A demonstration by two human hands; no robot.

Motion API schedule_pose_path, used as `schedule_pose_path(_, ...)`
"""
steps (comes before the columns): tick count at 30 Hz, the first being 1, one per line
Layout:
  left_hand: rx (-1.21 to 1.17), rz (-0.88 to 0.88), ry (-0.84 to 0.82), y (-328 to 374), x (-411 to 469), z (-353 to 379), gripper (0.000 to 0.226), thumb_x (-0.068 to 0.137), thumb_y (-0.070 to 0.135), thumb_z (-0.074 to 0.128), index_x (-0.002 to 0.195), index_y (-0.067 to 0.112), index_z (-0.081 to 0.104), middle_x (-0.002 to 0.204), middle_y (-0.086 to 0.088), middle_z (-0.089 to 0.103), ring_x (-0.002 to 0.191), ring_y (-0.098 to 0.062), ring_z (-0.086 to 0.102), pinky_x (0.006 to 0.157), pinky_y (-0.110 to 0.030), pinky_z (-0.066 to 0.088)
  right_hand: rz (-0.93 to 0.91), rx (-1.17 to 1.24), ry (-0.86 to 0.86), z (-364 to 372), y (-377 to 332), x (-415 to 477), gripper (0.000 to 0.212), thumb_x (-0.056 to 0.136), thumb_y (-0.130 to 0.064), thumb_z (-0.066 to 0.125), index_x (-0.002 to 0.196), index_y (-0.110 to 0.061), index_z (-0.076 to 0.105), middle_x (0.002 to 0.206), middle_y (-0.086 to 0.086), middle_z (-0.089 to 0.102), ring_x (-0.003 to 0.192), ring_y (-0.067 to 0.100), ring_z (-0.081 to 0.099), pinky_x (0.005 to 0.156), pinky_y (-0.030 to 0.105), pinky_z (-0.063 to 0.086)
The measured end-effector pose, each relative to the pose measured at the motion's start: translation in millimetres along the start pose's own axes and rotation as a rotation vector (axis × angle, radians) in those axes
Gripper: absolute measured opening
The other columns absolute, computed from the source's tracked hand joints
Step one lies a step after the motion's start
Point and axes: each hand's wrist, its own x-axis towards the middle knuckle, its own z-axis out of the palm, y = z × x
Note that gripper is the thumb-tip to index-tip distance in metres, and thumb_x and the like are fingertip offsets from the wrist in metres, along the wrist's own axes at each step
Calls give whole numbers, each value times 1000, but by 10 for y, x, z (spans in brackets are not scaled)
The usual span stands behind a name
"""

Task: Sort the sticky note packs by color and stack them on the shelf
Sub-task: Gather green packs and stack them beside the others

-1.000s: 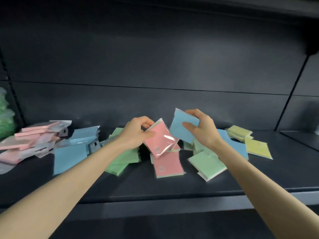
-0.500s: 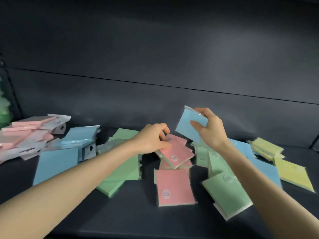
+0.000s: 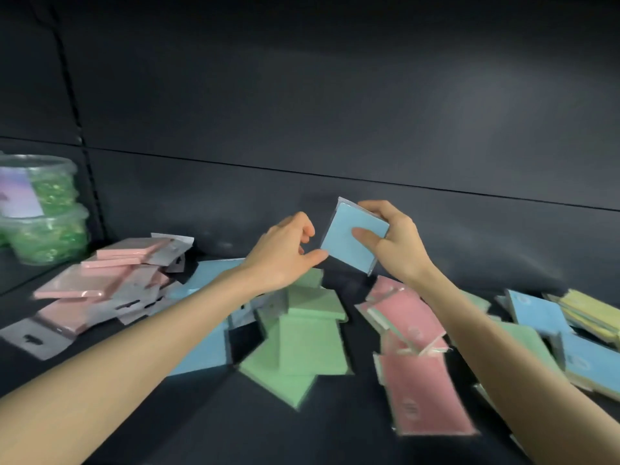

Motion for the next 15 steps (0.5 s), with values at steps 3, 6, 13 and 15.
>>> schedule_pose_path(3,-71,11,6,-265,-67,-274,41,87,33,64,120,18,45,112,3,55,85,-9,60,78,-26,46,-11,44,-29,354,-200,3,29,86,-8,63,111,-23,58,96,-13,62,90,10,59,74,20,45)
schedule_pose_path(6,-97,33,-17,-531,-162,-555,47,89,28,63,130,21,40,111,6,55,81,-1,58,72,-19,42,-1,89,-78,749,-420,-15,26,88,-9,61,109,-25,57,96,-11,62,90,12,59,77,25,48)
schedule_pose_path(13,-122,23,-119,-1187,-406,-1014,51,88,20,64,131,25,37,91,5,62,66,-11,62,69,-28,50,83,-49,-130,1524,-765,-143,22,89,-17,62,107,-18,49,99,-3,60,92,21,58,79,32,47)
schedule_pose_path(15,-118,16,-176,-1284,-457,-1079,55,87,19,66,133,26,36,89,5,62,62,-14,62,64,-27,50,101,-142,-127,1611,-813,-180,21,87,-17,64,103,-18,52,97,1,63,90,19,58,74,24,46)
